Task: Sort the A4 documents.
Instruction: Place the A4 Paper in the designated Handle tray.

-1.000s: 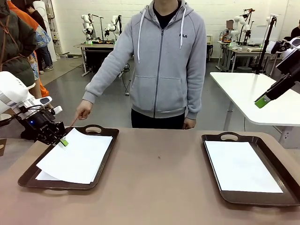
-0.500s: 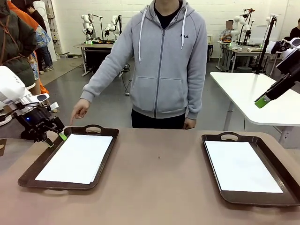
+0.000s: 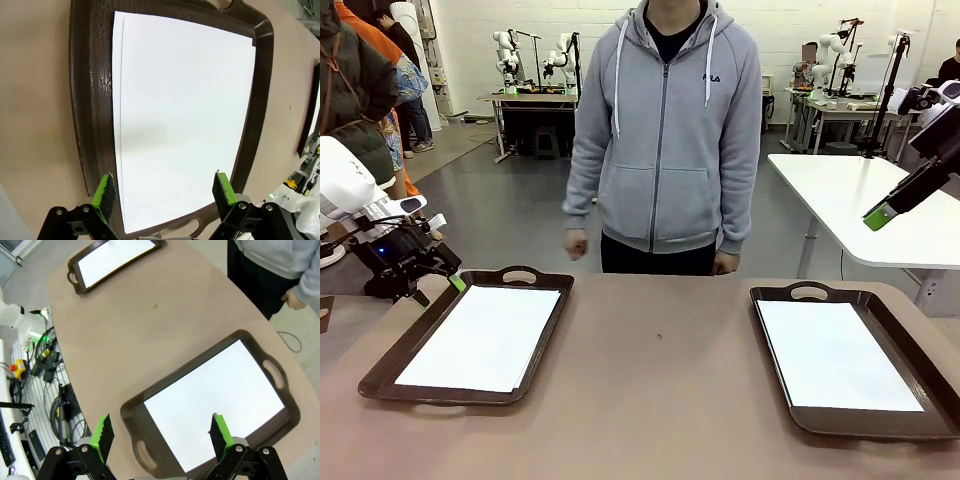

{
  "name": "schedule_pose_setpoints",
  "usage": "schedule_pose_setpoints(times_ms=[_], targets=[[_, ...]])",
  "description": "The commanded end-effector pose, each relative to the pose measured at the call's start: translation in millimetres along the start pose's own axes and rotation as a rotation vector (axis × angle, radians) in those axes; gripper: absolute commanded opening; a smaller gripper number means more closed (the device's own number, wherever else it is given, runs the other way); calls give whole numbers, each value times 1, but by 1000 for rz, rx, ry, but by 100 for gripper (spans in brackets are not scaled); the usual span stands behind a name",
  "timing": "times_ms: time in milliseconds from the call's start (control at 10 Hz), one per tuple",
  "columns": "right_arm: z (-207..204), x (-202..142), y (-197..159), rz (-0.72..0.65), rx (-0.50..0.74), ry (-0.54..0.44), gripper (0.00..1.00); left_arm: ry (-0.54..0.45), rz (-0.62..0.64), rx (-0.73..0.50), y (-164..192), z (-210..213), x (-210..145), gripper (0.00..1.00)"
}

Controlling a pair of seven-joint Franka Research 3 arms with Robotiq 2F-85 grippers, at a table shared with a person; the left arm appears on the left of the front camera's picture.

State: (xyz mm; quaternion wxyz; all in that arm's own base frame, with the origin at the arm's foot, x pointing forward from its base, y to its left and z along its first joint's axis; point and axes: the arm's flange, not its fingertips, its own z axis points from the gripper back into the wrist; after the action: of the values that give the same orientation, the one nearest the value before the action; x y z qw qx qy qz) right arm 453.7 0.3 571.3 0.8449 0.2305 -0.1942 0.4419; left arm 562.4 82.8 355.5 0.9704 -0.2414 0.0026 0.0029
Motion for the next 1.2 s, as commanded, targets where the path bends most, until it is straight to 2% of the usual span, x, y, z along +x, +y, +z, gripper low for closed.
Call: schedule_pose_setpoints(times_ms=[0,1100], targets=[[-1,1,0,8,-4,3,100,4,-3,0,1,1,1,100],[-1,1,0,8,-4,3,100,4,-3,0,1,1,1,100]])
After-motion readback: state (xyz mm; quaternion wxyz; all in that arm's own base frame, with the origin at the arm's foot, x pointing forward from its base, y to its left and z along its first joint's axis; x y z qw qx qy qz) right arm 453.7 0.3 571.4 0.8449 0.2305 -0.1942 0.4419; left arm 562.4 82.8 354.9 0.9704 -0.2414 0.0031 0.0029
